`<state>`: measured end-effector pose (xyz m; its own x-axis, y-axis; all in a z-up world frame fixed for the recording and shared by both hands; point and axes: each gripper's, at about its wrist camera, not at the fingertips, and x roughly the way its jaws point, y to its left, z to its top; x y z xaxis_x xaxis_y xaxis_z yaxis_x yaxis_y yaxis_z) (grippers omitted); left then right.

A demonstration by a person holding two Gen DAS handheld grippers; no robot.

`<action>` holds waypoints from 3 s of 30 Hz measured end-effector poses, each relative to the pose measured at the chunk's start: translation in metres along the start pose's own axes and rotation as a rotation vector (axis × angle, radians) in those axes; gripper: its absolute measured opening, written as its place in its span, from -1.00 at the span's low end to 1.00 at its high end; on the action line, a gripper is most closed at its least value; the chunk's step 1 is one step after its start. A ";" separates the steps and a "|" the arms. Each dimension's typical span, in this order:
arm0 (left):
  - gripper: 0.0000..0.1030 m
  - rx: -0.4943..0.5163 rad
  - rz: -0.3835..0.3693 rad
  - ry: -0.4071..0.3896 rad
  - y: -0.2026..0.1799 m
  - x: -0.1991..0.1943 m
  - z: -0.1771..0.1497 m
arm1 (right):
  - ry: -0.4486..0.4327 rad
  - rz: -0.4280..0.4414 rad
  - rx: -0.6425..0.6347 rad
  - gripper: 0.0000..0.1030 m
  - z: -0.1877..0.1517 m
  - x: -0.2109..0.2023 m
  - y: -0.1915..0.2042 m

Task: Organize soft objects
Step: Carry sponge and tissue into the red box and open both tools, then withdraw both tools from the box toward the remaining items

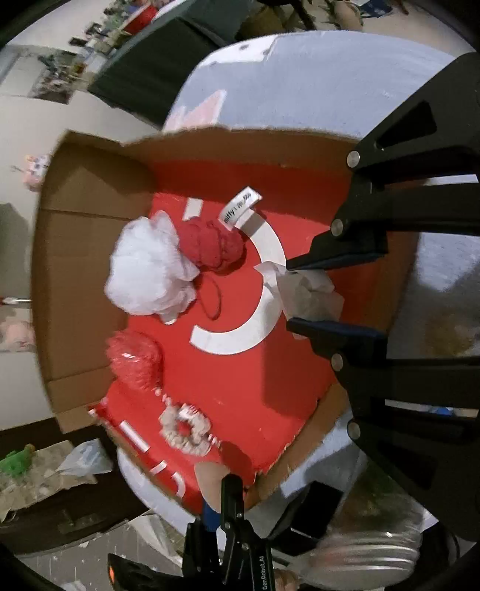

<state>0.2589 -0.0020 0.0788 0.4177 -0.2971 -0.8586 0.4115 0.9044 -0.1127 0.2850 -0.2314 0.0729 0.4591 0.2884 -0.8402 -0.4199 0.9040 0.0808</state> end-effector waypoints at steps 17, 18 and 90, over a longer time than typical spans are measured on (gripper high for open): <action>-0.34 0.052 0.053 0.140 0.012 0.036 0.015 | 0.128 -0.019 0.005 -0.53 0.014 0.029 -0.001; -0.34 0.054 0.055 0.141 0.012 0.036 0.016 | 0.132 -0.022 0.003 -0.53 0.015 0.030 -0.001; 0.99 -0.199 0.060 -0.363 -0.098 -0.055 -0.171 | -0.390 -0.071 0.121 0.71 -0.200 -0.088 0.089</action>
<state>0.0565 -0.0222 0.0518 0.7094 -0.2985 -0.6385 0.2283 0.9544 -0.1926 0.0503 -0.2392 0.0472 0.7556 0.3010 -0.5818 -0.2919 0.9498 0.1124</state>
